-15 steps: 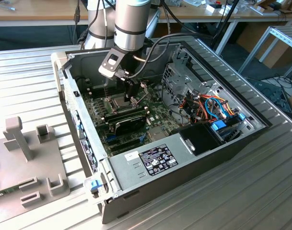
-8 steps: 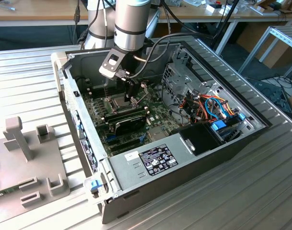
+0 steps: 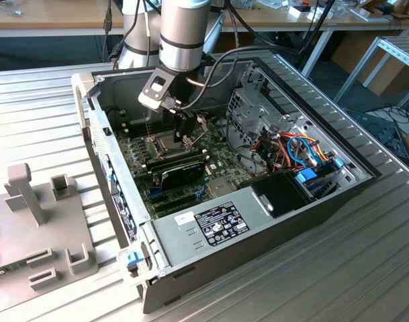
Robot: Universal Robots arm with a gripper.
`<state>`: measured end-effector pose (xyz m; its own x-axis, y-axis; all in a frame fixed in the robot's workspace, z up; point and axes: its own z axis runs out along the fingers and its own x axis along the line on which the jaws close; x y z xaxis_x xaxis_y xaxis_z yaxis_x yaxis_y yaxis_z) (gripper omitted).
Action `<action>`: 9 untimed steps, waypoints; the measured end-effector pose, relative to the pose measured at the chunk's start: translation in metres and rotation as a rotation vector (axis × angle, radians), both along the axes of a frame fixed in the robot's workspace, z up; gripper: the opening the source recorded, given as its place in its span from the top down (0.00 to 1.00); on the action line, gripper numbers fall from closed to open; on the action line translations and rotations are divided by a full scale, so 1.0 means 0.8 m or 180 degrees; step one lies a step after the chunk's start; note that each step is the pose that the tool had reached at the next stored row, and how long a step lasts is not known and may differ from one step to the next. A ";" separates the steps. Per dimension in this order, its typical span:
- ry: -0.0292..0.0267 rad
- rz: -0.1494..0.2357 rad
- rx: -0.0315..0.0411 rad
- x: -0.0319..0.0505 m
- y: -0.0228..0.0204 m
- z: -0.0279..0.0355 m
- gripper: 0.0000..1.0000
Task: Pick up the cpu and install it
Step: 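Place the cpu into insertion slot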
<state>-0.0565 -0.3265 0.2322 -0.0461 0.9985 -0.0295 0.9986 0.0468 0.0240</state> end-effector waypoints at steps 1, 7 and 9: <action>0.0000 0.0011 0.0000 0.000 0.0000 0.0000 0.33; 0.0000 0.0068 0.0000 0.000 0.0000 0.0000 0.33; 0.0000 0.0068 0.0000 0.000 0.0000 0.0000 0.33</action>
